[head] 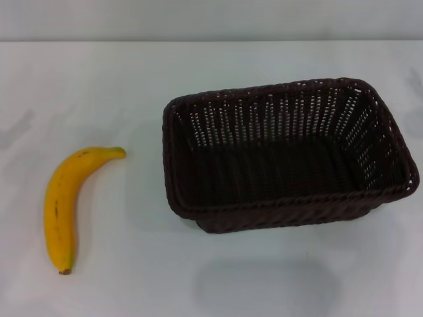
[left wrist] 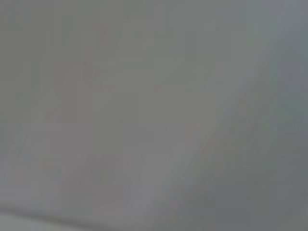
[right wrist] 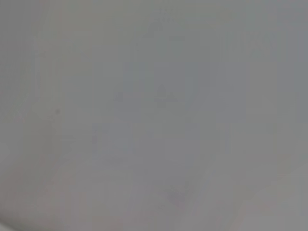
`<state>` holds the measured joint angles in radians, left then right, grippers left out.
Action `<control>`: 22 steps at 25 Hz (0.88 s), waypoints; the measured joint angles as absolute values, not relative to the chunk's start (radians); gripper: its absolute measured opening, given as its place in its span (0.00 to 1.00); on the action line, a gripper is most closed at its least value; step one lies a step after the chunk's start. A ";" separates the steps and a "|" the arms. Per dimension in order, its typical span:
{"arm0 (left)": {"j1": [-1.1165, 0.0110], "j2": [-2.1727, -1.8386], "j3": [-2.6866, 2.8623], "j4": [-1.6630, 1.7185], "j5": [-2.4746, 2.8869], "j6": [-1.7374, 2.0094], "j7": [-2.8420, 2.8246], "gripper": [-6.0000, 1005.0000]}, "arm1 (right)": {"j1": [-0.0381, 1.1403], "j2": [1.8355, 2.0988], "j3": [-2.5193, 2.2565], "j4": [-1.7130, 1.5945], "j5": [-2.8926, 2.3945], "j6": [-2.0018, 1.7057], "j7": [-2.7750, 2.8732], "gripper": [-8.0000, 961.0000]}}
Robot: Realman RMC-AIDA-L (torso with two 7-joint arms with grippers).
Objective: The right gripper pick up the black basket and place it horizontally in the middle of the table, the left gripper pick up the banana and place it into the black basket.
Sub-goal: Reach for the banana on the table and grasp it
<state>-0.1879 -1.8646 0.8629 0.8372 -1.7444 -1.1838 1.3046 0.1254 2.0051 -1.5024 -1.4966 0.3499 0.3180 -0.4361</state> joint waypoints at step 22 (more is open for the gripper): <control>-0.516 -1.903 0.804 1.013 -0.814 -1.295 0.589 0.87 | 0.258 1.974 -1.421 -1.122 0.440 -0.179 -0.432 0.83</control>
